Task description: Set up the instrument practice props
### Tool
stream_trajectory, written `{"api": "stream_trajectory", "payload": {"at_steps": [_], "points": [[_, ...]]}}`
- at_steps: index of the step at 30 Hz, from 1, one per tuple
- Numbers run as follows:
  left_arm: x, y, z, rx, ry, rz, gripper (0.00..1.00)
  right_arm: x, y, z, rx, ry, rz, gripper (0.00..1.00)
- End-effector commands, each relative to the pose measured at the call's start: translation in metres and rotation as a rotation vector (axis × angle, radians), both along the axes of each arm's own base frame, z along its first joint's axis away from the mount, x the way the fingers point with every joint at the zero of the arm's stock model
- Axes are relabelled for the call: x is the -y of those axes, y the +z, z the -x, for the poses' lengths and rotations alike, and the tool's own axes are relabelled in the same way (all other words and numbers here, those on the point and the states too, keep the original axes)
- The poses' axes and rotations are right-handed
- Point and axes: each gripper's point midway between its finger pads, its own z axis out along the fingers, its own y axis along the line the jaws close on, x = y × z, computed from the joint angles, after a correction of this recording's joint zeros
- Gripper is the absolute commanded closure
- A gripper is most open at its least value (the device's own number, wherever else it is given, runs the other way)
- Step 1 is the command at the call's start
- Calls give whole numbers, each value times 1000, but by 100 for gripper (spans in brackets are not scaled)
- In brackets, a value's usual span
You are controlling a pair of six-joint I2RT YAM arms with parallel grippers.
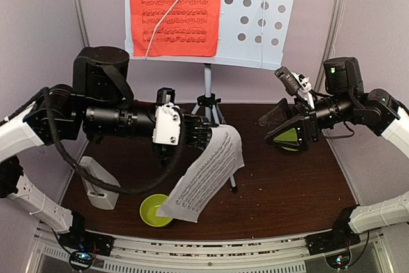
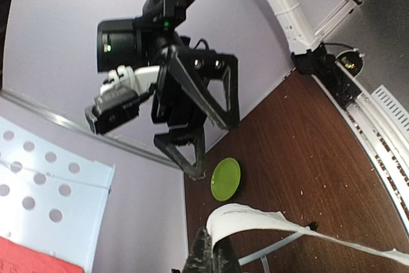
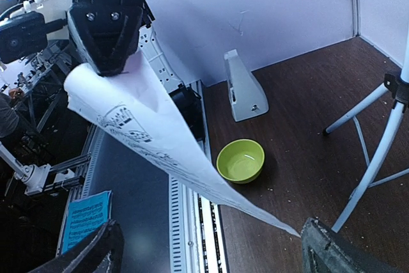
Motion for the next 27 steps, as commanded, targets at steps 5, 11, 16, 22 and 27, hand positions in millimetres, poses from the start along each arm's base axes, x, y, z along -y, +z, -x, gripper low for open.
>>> {"api": "stream_trajectory", "payload": {"at_steps": [5, 11, 16, 22, 27], "points": [[13, 19, 52, 125, -282, -40, 100, -6, 20, 28, -26, 121, -73, 7], [21, 22, 53, 162, -301, -28, 100, -14, 35, 49, -64, 214, -120, 21], [25, 29, 53, 198, -308, -11, 100, -20, 33, 59, -95, 264, -123, 23], [24, 47, 57, 220, -316, 23, 100, -23, 14, 62, -135, 279, -97, 18], [24, 45, 61, 245, -331, 1, 100, -24, 13, 62, -161, 282, -102, 27]]}}
